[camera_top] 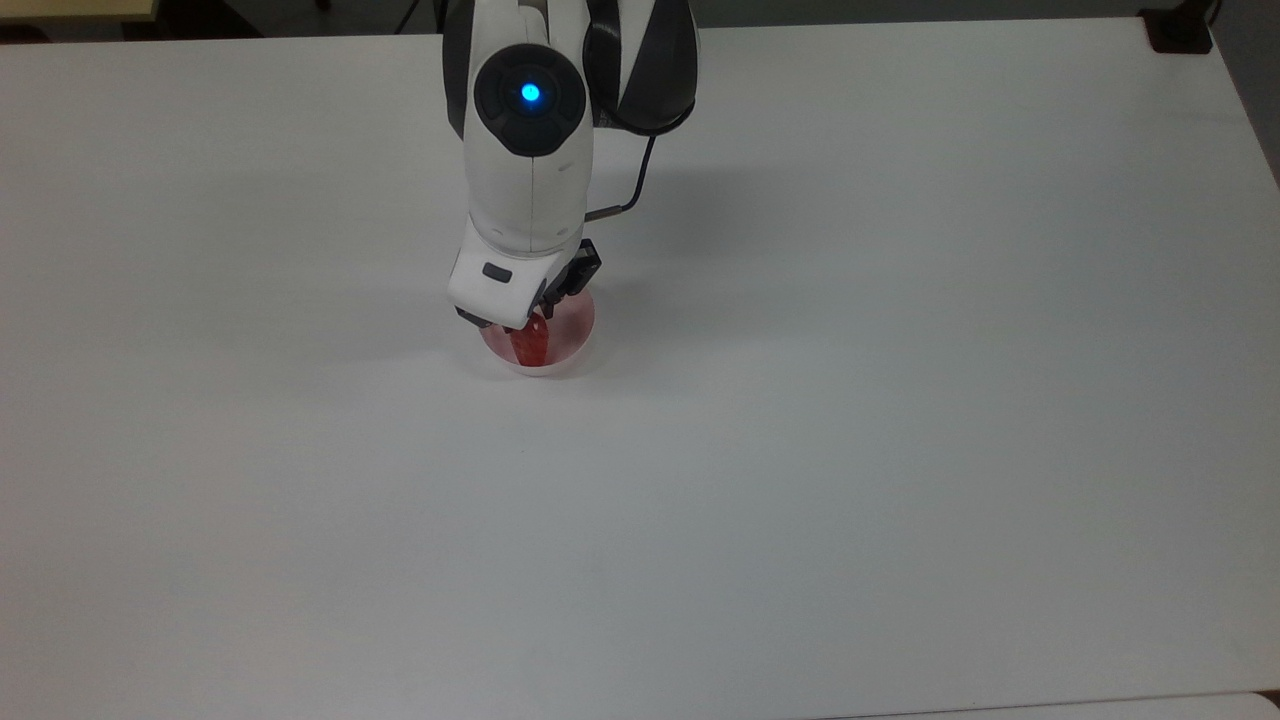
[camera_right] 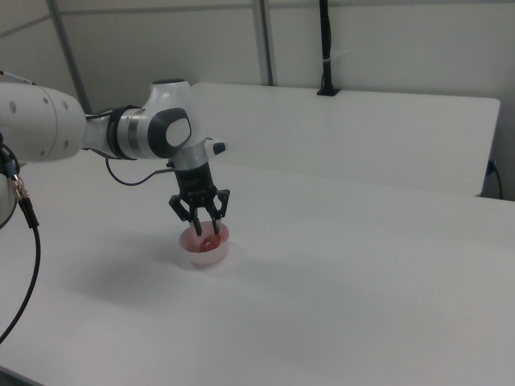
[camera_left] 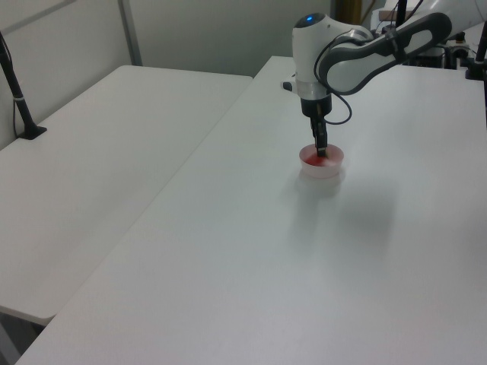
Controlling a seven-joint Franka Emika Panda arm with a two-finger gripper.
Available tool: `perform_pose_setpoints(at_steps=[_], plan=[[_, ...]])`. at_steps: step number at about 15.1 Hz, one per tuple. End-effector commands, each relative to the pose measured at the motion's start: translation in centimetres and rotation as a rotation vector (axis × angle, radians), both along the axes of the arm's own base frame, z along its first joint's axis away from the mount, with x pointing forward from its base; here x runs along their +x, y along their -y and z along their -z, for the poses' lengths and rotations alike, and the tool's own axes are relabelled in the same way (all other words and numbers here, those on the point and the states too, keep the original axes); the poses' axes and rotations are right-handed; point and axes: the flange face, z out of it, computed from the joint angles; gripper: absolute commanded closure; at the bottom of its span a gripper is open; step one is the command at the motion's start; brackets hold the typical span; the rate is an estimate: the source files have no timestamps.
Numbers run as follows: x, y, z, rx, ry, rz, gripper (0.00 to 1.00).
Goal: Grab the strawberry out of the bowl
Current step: 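Close the gripper on the red strawberry inside the pink bowl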
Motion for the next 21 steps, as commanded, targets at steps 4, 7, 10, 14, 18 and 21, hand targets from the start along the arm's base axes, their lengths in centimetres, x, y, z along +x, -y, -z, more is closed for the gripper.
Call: perform_pose_setpoints(at_steps=[4, 7, 10, 14, 18, 21], plan=[[-1.6, 1.0, -3.4, 0.034, -0.036, 0.039, 0.50], [-0.2, -0.2, 0.5, 0.032, 0.001, 0.086, 0.43], [0.2, -0.4, 2.1, 0.030, 0.010, 0.131, 0.35], [0.3, -0.5, 2.9, 0.026, 0.006, 0.127, 0.16], [0.0, -0.4, 3.5, 0.017, -0.008, 0.113, 0.29], [0.0, -1.2, 4.2, 0.005, -0.018, 0.092, 0.35]])
